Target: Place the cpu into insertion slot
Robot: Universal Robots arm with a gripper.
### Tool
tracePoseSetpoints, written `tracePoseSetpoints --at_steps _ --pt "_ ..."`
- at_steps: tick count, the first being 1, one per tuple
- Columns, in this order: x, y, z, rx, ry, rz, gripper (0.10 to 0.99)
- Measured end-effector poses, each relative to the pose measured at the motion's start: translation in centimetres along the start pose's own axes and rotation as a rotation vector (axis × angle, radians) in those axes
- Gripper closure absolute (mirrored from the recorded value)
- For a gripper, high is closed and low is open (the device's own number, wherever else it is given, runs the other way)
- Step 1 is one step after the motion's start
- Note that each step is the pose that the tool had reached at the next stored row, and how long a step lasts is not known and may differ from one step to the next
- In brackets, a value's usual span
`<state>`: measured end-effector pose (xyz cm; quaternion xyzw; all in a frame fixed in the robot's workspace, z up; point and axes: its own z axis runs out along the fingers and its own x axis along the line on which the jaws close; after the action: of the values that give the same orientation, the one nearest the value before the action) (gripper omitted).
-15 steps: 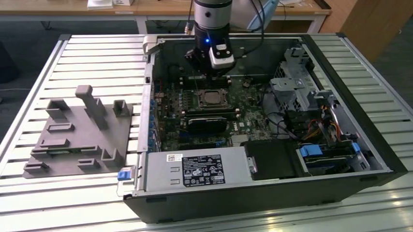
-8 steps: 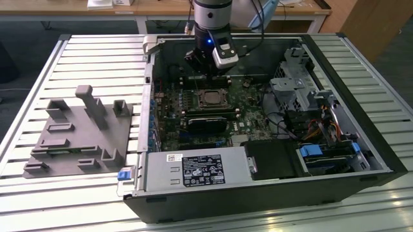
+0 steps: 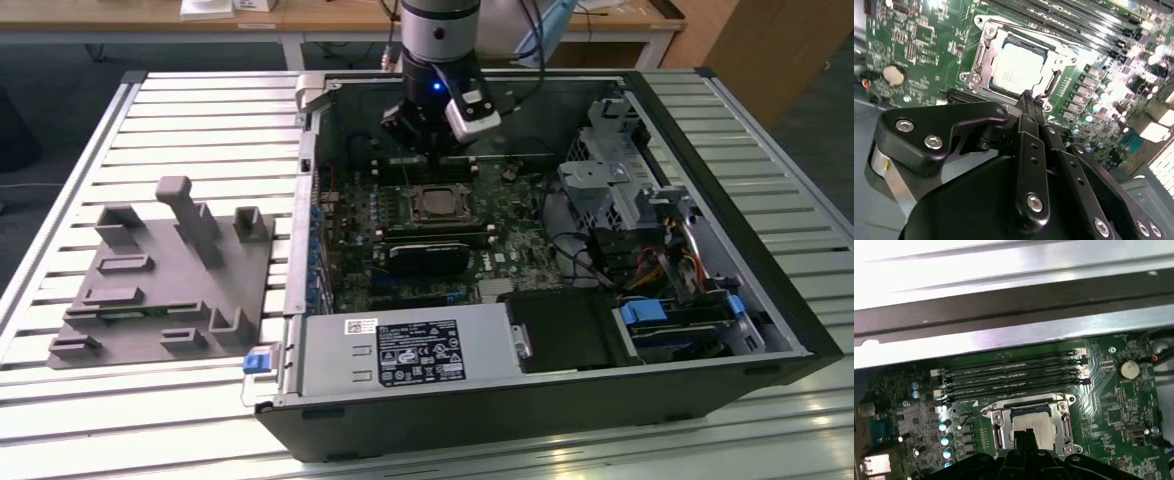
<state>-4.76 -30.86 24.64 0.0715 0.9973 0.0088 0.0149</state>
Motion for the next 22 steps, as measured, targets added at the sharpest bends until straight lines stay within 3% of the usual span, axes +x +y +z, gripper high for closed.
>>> tracePoseSetpoints --at_steps 4,10,11,14,22 --pt "0.01 0.0 0.04 -0.003 0.0013 -0.065 0.98" --pt "1.03 -0.15 0.02 -0.012 0.0024 -0.068 0.98" --pt "1.2 -0.18 0.02 -0.016 0.0029 -0.068 0.98" --pt "1.47 -0.22 0.01 -0.043 0.0058 -0.067 0.98" --pt "1.89 -0.42 -0.01 -0.044 0.0061 -0.07 0.98"
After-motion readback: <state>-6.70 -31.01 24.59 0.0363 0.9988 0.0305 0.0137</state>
